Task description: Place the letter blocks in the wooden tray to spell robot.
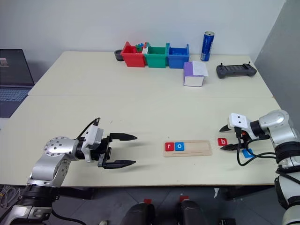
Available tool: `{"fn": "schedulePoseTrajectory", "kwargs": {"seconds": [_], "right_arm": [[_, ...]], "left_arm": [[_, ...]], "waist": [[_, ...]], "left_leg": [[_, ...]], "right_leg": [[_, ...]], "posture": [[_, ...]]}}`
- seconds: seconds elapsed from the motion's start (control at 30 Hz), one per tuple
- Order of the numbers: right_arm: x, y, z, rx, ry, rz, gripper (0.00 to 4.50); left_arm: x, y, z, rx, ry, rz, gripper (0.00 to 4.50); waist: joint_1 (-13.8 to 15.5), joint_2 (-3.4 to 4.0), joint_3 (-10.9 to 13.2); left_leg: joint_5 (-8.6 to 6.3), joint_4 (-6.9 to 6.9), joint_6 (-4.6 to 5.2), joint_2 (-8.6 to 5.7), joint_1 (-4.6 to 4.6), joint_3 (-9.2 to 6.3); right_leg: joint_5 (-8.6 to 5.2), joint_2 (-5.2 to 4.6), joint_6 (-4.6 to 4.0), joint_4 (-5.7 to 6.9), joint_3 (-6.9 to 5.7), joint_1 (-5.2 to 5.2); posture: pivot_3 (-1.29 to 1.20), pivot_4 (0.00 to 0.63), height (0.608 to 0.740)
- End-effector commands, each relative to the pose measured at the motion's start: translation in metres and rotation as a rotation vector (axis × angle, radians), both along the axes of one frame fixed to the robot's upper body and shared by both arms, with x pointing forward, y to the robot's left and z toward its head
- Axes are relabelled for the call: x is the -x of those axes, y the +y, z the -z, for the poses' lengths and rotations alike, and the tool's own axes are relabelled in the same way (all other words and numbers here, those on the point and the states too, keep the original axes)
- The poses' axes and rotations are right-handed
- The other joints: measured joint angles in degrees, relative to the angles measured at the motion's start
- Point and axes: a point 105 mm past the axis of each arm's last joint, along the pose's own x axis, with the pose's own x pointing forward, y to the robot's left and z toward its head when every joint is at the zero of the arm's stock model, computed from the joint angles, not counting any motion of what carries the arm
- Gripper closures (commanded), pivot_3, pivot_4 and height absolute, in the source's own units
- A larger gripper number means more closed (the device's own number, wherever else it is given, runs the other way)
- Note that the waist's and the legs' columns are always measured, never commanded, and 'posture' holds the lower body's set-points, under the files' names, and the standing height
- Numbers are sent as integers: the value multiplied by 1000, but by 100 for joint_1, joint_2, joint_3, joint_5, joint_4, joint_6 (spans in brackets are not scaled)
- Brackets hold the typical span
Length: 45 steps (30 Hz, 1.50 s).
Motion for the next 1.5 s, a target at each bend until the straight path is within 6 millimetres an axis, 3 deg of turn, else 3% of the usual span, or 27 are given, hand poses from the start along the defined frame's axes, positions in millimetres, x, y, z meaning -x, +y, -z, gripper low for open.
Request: {"fn": "schedulePoseTrajectory", "kwargs": {"seconds": [0.03, 0.07, 0.17, 0.4, 0.43, 0.57, 0.7, 0.8, 0.97, 1.5], "right_arm": [[2, -4, 5, 38, 3, -9, 42], [3, -6, 9, 50, 6, -5, 42], [-1, -8, 17, 57, -3, 40, 620], [0, -12, 18, 47, 4, 61, 2934], [0, -12, 17, 53, 6, 61, 3048], [3, -2, -3, 28, 3, -2, 3038], [3, 33, -50, -61, -57, -85, 3038], [17, 62, -62, -86, -64, -180, 3038], [24, 94, -50, -86, -77, -218, 3038], [16, 119, -22, -29, -69, -258, 3038]], "left_arm": [[-2, 1, -6, -15, -35, 4, 0], [-2, 1, -6, -15, -36, 3, 0], [-2, 3, -6, -18, -37, 1, 0], [-5, 5, -7, -22, -39, -2, 0], [-5, 5, -7, -22, -39, -1, 0], [-5, 2, -7, -14, -38, 5, 0], [-7, 1, -7, -10, -38, 10, 0], [-7, 0, -7, -6, -34, 18, 0], [-4, -2, -2, -32, -31, 39, 0], [-3, -5, 4, -53, -39, 44, 0]], "waist": [[-2, 0, 0], [-2, 0, 0], [-6, -2, -3], [-14, -15, -11], [-10, -15, -11], [-7, -14, -10], [-20, -7, -6], [-13, -5, -6], [18, -5, -6], [10, -5, -6]], "left_leg": [[0, 0, 0, 0, 2, 1], [0, 0, 0, 0, 3, 1], [1, 1, -1, 1, 8, 2], [2, 14, 0, 2, 30, 2], [2, 14, 0, 2, 36, 2], [2, 11, 0, 1, 40, 1], [3, 7, -1, 3, 7, 3], [3, 1, -2, 6, 9, -2], [2, 4, -2, 4, 4, -9], [2, 6, -1, 1, 3, -4]], "right_leg": [[-1, 0, -1, 5, 1, 0], [-2, 0, -3, 9, 1, 0], [-3, 0, -5, 16, 1, 0], [-2, -1, -3, 24, 2, 23], [-2, -1, -3, 24, 2, 29], [-2, -1, -4, 24, 2, 33], [-3, 0, -6, 35, 3, -7], [-4, 1, -6, 37, -5, -9], [-4, -2, -5, 30, -12, -5], [-4, -4, -6, 30, -9, -7]], "posture": [[0, 150, 740], [0, 150, 740], [0, 150, 740], [0, 150, 740], [0, 150, 740], [0, 150, 740], [0, 150, 740], [0, 150, 740], [0, 150, 740], [0, 150, 740]]}}
